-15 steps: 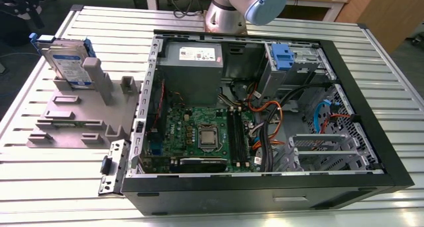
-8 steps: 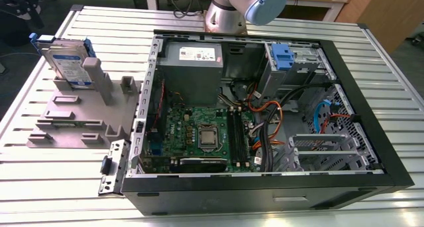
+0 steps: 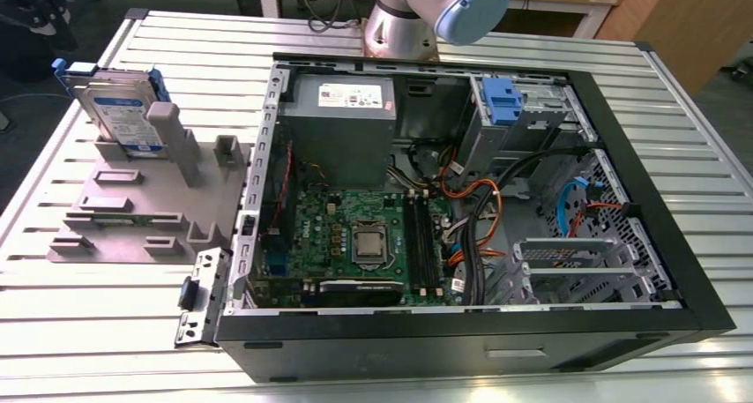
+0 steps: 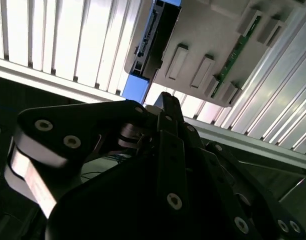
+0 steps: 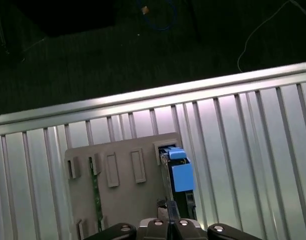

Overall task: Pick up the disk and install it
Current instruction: 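Pick up the disk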

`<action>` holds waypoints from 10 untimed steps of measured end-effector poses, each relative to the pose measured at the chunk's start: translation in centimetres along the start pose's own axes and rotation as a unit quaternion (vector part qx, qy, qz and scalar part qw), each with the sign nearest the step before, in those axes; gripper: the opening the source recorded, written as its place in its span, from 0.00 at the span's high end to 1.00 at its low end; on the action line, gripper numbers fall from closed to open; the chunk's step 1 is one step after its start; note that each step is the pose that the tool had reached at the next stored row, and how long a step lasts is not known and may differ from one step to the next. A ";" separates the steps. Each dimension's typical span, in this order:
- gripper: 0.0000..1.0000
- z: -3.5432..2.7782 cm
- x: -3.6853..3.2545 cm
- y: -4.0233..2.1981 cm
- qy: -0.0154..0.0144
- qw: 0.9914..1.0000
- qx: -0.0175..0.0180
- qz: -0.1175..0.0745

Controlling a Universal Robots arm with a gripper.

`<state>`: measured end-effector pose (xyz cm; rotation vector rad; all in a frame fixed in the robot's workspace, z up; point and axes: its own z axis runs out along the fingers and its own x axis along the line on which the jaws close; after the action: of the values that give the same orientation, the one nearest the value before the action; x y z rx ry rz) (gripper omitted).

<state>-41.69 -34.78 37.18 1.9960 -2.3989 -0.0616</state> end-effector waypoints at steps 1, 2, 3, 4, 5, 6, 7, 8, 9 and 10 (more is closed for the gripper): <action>0.89 0.00 0.00 0.00 0.000 1.000 0.000 -0.008; 0.89 0.00 0.00 0.00 0.001 1.000 0.000 -0.016; 0.89 0.00 0.00 0.00 0.001 1.000 0.000 -0.023; 0.89 0.00 0.00 0.00 0.001 1.000 0.000 -0.031; 0.89 0.00 0.00 0.00 0.002 0.999 0.000 -0.038; 0.89 0.00 0.00 0.00 0.002 0.999 0.000 -0.046; 0.89 0.00 0.00 0.00 0.002 0.999 -0.001 -0.053; 0.89 0.00 0.00 0.00 0.003 0.998 -0.001 -0.060; 0.89 0.00 0.00 0.00 0.003 0.998 -0.001 -0.067; 0.89 0.00 0.00 0.00 0.003 0.997 -0.001 -0.073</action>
<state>-41.69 -34.78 37.18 2.1649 -2.2438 -0.0590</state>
